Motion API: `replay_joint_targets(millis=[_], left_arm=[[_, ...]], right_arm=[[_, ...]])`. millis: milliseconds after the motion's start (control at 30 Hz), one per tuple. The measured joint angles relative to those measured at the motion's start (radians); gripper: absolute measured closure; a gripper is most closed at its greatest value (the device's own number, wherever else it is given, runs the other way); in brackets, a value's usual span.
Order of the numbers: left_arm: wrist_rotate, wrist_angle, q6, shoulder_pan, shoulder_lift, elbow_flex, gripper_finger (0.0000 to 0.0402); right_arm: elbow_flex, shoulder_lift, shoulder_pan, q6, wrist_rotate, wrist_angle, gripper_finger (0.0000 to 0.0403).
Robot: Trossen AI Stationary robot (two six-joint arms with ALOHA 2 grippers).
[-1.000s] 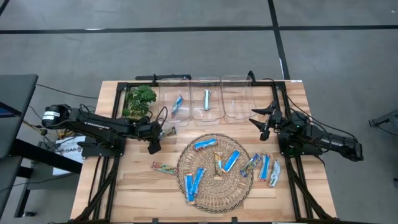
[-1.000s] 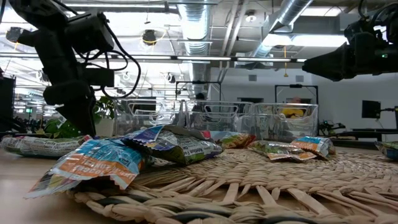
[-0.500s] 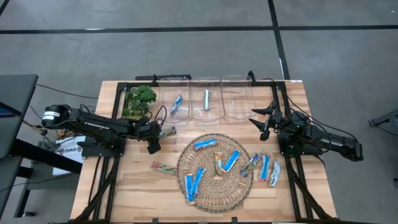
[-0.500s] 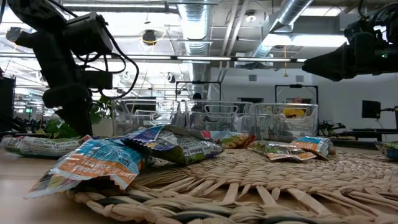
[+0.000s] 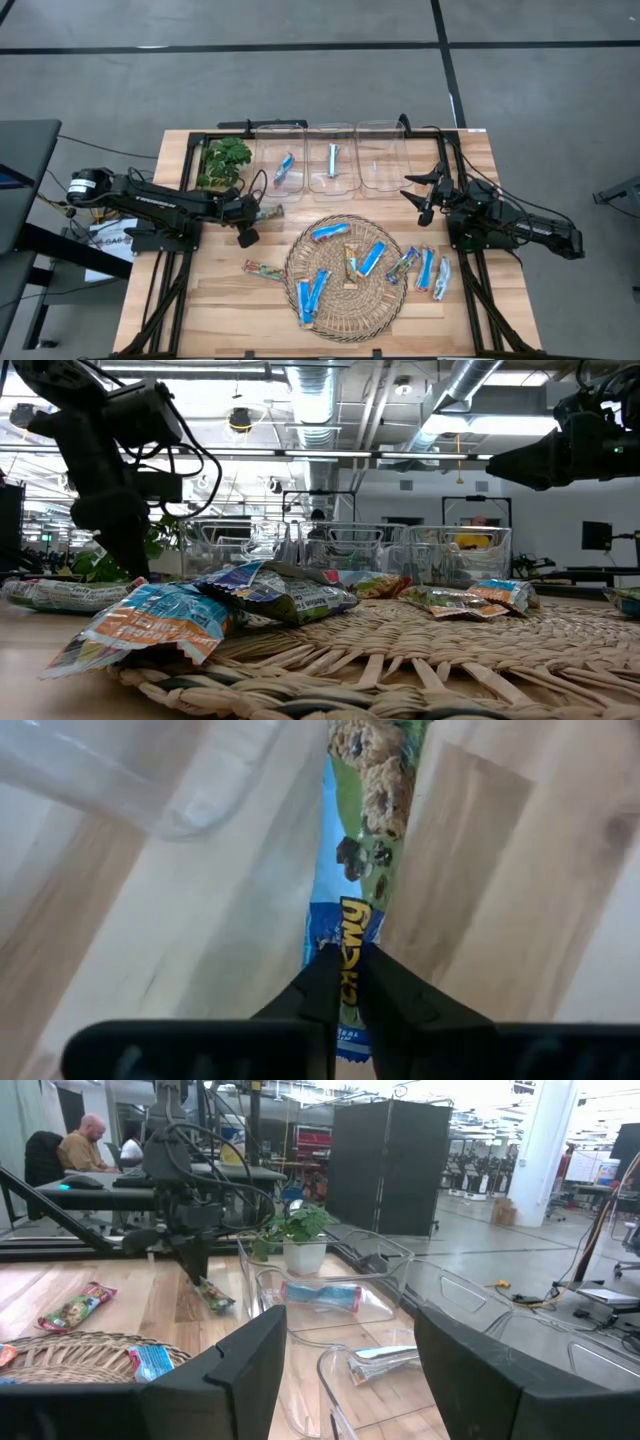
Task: Pick and place Granola Bars by type
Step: Put the blue granola bar into the right transparent bin
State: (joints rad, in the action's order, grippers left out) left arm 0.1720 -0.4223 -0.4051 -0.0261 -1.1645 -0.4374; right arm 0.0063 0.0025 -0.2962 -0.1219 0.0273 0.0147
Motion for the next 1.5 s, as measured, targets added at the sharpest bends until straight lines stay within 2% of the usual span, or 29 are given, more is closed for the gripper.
replay_joint_targets(millis=[267,667,1033,1333,1500], left_arm=[[-0.14,0.002,0.003,0.0,0.0,-0.006,0.0387],[-0.151,0.047,0.138,0.0,-0.002,-0.038,0.0387],[-0.254,0.196,0.137,0.0,-0.002,-0.039,0.0386],[-0.241,0.347,0.178,-0.001,-0.002,-0.04,0.0386],[-0.238,0.425,0.19,-0.044,-0.002,-0.04,0.0386]], right_arm=[[0.0,0.0,0.0,0.0,0.0,0.0,0.0188],[0.0,0.0,0.0,0.0,0.0,0.0,0.0188],[0.0,0.0,0.0,0.0,0.0,0.0,0.0188],[0.0,0.0,0.0,0.0,0.0,0.0,0.0188],[0.0,0.0,0.0,0.0,0.0,0.0,0.0188]])
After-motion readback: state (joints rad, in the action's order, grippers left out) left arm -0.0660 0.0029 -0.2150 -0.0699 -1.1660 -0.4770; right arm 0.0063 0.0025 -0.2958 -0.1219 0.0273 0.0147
